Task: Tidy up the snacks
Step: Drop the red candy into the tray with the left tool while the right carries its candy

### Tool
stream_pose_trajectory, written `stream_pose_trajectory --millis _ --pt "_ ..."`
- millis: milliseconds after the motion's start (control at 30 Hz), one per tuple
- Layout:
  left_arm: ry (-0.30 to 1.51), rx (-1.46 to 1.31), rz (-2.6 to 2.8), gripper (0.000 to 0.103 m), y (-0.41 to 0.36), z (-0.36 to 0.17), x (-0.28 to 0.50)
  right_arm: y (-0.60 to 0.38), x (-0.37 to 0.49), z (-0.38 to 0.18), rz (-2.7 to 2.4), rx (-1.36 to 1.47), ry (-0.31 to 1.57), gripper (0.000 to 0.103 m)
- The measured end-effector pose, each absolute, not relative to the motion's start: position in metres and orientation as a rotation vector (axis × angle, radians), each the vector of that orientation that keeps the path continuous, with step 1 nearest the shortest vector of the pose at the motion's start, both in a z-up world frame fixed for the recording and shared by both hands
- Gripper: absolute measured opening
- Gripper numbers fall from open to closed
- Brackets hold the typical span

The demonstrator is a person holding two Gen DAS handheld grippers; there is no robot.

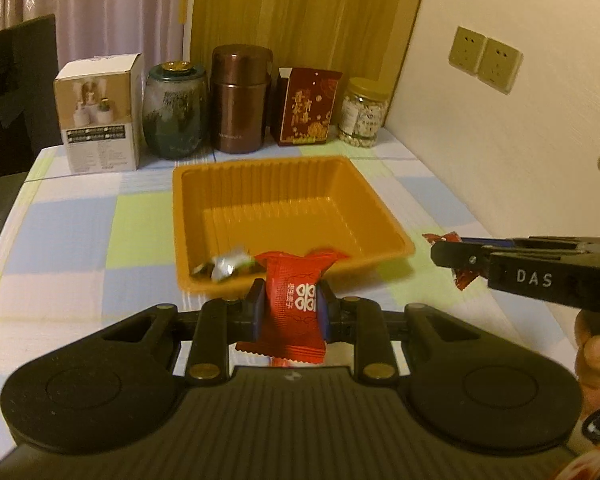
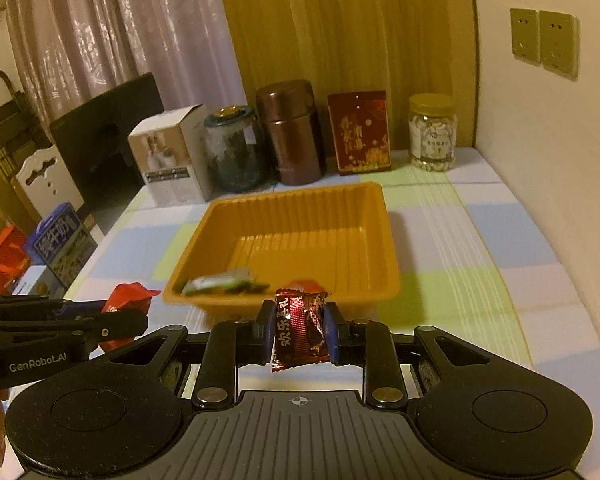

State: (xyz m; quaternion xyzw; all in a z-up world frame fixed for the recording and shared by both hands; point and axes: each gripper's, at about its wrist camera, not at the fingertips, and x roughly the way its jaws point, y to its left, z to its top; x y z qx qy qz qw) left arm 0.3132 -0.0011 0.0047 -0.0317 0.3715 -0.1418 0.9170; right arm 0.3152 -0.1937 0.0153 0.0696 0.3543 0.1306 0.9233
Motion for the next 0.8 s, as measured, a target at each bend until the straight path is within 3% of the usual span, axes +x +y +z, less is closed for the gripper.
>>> stream_pose_trajectory --millis 367,800 --pt "0.758 -0.055 -0.304 0.023 -0.018 -0.001 0.383 -0.197 0.384 0.012 0.243 0.155 0.732 0.026" --pt "0.782 -0.037 -0.293 0.023 -0.027 -0.018 0.412 -0.199 0.413 0.001 0.236 0.166 0.752 0.026"
